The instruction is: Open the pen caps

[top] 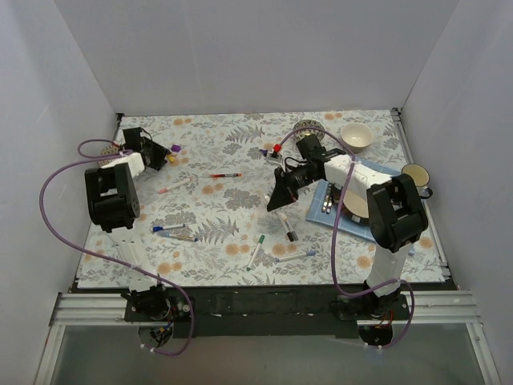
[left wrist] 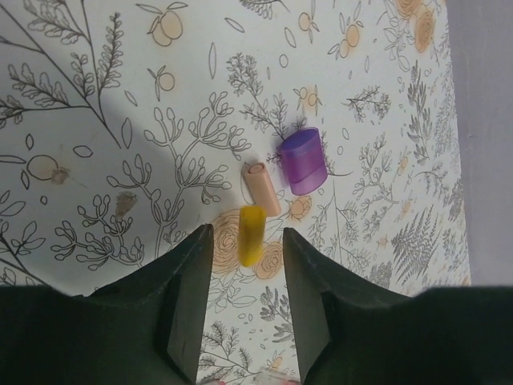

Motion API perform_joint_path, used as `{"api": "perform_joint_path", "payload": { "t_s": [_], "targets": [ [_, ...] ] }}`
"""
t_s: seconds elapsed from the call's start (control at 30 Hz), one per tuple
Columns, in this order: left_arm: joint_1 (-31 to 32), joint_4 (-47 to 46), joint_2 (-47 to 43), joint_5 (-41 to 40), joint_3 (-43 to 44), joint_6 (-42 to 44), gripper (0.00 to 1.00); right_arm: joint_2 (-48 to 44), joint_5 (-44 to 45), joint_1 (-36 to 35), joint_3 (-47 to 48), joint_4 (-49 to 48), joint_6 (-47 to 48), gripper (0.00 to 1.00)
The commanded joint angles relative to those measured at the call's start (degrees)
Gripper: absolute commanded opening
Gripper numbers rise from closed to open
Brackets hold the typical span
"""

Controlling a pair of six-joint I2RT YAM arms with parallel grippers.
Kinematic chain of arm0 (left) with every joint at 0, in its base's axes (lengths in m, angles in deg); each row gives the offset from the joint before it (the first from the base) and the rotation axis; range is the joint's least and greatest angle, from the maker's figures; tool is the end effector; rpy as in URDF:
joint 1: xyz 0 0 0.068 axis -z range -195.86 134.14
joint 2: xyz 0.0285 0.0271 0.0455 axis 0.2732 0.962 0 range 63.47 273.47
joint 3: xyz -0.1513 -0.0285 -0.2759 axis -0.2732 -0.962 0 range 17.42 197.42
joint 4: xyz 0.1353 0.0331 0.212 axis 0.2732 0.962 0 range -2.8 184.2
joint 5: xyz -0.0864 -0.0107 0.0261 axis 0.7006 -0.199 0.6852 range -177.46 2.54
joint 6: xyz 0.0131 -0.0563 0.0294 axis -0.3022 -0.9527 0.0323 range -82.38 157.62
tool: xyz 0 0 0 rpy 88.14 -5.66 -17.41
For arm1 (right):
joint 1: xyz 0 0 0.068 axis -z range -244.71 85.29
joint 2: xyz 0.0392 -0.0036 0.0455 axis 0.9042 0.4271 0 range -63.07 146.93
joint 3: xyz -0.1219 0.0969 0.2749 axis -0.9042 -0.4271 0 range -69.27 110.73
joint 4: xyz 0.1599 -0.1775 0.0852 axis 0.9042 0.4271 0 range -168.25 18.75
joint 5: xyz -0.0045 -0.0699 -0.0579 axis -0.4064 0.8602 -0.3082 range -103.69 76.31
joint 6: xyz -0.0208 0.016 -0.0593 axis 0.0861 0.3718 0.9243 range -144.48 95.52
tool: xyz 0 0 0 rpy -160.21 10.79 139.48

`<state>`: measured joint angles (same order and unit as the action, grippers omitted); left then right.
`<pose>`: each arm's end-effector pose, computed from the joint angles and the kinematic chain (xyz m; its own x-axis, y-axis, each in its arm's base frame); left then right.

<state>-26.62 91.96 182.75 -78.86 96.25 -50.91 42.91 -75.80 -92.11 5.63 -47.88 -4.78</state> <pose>0.4702 0.0817 0.1865 0.0633 -0.9941 0.0880 -0.6990 -0.1071 -0.7070 0.3214 0.2169 0.2534 -0.5353 -0.4550 -0.7116 -0.8186 0.0718 0.5699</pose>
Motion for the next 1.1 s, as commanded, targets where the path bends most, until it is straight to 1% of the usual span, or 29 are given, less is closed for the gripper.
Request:
{"api": "perform_joint_path", "payload": {
  "t_s": [0.0, 0.07, 0.1, 0.17, 0.2, 0.27, 0.3, 0.37, 0.4, 0.43, 0.47, 0.5, 0.53, 0.57, 0.63, 0.67, 0.7, 0.77, 0.83, 0.9, 0.97, 1.0, 1.07],
  "targets": [
    [-0.84, 2.1, -1.86, 2.12, 1.77, 0.38, 0.42, -2.18, 0.41, 1.12, 1.92, 0.83, 0.86, 0.01],
    [-1.36, 2.28, -3.26, 5.09, 1.42, -0.59, 0.46, -2.17, 1.11, 1.73, 2.27, 1.0, 0.86, 0.01],
    [-1.36, 0.71, -5.62, 5.55, -0.15, -0.76, 0.5, -2.26, 1.63, 1.91, 2.36, 1.09, 0.95, 0.01],
    [-1.36, -0.27, -8.35, 5.99, -1.65, -0.59, 0.55, -2.7, 2.95, 2.96, 2.63, 1.09, 0.95, 0.01],
    [-1.63, -0.88, -11.59, 7.73, -2.88, -0.07, 0.57, -2.96, 3.74, 3.31, 2.89, 1.36, 1.04, 0.01],
    [-1.63, -2.28, -15.55, 10.19, -4.99, 0.9, 0.64, -3.4, 8.65, 3.76, 4.2, 1.88, 2.26, 0.01],
    [-1.63, -4.38, -19.75, 13.51, -8.48, 0.99, 0.66, -3.58, 14.32, 3.84, 4.64, 1.97, 2.88, 0.01],
    [-1.63, -8.78, -24.87, 16.61, -12.54, 0.64, 0.73, -3.14, 20.07, 3.75, 6.57, 1.62, 4.2, 0.01],
    [-1.63, -11.23, -27.24, 17.84, -14.38, 0.81, 0.75, -2.71, 26.19, 3.67, 7.36, 1.71, 4.9, 0.01],
    [-1.54, -12.04, -32.57, 19.77, -17.97, 0.99, 0.81, -1.4, 29.47, 3.06, 8.42, 1.8, 5.6, 0.01],
    [-1.54, -12.57, -34.97, 20.4, -19.57, 1.78, 0.82, -0.6, 32.28, 2.79, 9.38, 1.97, 7.26, 0.01],
    [-1.54, -12.66, -37.87, 21.19, -21.07, 2.83, 0.85, 0.36, 36.92, 2.53, 12.09, 2.23, 7.8, 0.01],
    [-1.45, -12.14, -42.6, 21.89, -23.78, 3.8, 0.89, 2.64, 38.71, 2.0, 13.6, 3.28, 8.5, 0.01],
    [-1.45, -11.53, -45.25, 22.42, -25.03, 6.76, 0.93, 3.79, 40.29, 1.65, 15.27, 4.16, 9.9, 0.01],
    [-1.28, -8.89, -50.0, 22.16, -27.84, 9.68, 0.98, 7.56, 44.94, 0.6, 20.78, 6.18, 10.96, 0.02],
    [-0.93, -8.45, -55.25, 21.99, -31.07, 11.43, 0.98, 8.8, 46.45, 0.24, 22.65, 6.45, 11.4, 0.02],
    [-0.58, -8.36, -57.56, 21.9, -32.67, 12.23, 0.98, 9.94, 48.99, -0.11, 24.23, 6.72, 11.84, 0.02],
    [-0.22, -7.75, -63.61, 21.9, -37.4, 13.38, 0.98, 13.55, 50.59, -0.81, 29.15, 8.38, 12.37, 0.02],
    [0.56, -6.26, -66.36, 21.64, -40.05, 15.75, 0.98, 16.44, 53.04, -1.69, 32.75, 9.09, 12.99, 0.04],
    [3.02, -3.1, -68.99, 19.53, -42.96, 18.47, 0.98, 18.03, 55.93, -2.31, 33.91, 9.09, 13.78, 0.06],
    [4.78, -0.99, -70.15, 18.21, -43.41, 20.41, 0.98, 20.41, 57.97, -3.27, 35.92, 9.18, 14.92, 0.07],
    [7.14, 1.46, -71.28, 15.07, -42.45, 21.55, 0.98, 21.2, 59.45, -3.62, 36.72, 9.53, 15.27, 0.08],
    [8.3, 1.93, -72.26, 13.38, -42.35, 22.88, 0.98, 23.75, 60.52, -4.33, 39.17, 9.97, 15.71, 0.09]
  ]
}}
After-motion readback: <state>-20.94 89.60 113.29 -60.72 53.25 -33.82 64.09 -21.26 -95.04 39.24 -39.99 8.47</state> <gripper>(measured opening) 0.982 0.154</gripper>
